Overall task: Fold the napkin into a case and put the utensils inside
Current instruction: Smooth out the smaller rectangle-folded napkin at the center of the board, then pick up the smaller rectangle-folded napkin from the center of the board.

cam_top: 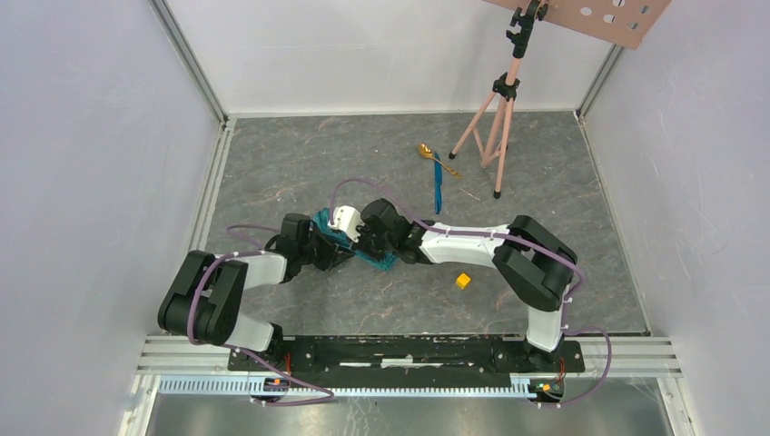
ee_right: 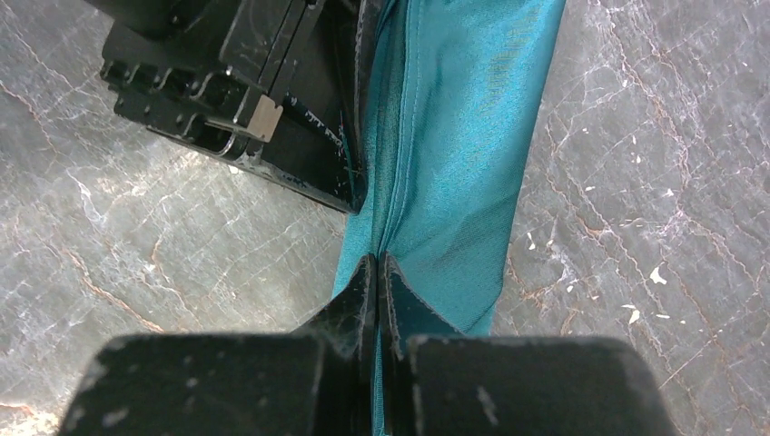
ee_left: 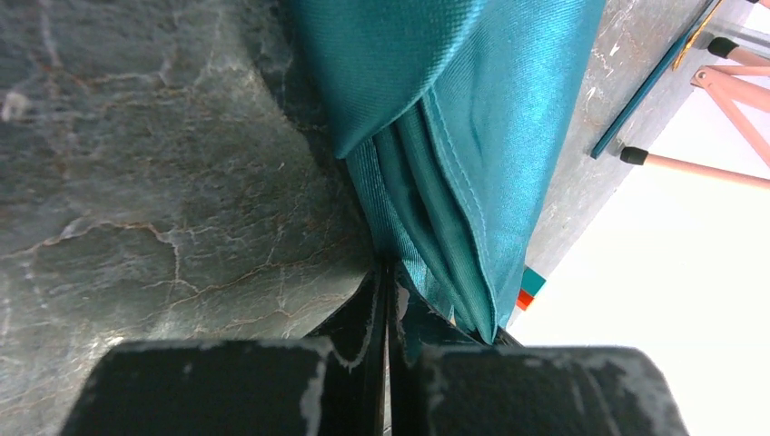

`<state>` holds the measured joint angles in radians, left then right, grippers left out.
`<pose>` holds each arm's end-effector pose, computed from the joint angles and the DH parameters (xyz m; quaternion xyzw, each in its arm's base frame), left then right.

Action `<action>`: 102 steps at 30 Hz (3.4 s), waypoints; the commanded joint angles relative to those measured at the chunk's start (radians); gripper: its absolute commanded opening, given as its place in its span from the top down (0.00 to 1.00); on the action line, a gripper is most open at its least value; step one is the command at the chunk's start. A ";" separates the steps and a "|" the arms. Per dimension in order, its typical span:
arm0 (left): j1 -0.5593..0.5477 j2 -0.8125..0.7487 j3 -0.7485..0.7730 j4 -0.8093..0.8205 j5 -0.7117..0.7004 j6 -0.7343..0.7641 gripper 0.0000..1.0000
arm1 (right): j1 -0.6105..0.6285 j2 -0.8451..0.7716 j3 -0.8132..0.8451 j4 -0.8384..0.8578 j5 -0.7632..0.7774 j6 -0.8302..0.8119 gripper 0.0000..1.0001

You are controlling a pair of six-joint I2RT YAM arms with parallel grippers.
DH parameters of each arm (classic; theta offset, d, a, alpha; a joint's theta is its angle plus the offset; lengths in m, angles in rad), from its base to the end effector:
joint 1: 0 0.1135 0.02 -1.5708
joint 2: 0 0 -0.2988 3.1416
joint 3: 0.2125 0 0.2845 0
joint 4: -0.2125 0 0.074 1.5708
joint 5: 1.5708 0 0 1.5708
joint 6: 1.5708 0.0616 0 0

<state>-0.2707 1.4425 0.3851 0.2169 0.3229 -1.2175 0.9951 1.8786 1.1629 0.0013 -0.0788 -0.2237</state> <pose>0.2443 -0.0881 0.0984 -0.3692 0.8467 -0.3492 0.1576 0.2475 0.3902 0.1723 -0.5337 0.7360 0.1893 0.3710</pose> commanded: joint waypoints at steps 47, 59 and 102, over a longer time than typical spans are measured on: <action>0.248 0.191 0.181 -0.181 0.089 0.334 0.98 | -0.050 0.014 0.019 0.044 -0.132 0.222 0.59; 0.249 0.181 0.191 -0.208 0.084 0.332 0.98 | -0.069 -0.086 -0.257 0.162 -0.141 0.252 0.65; 0.504 -0.443 0.373 -0.848 -0.063 0.463 0.53 | 0.126 0.183 0.067 0.106 0.382 0.184 0.69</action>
<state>0.2279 1.0264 0.7589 -0.6289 0.2623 -0.8127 1.1156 2.0407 1.2465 0.0765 0.2283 -0.0475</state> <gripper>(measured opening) 0.469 0.383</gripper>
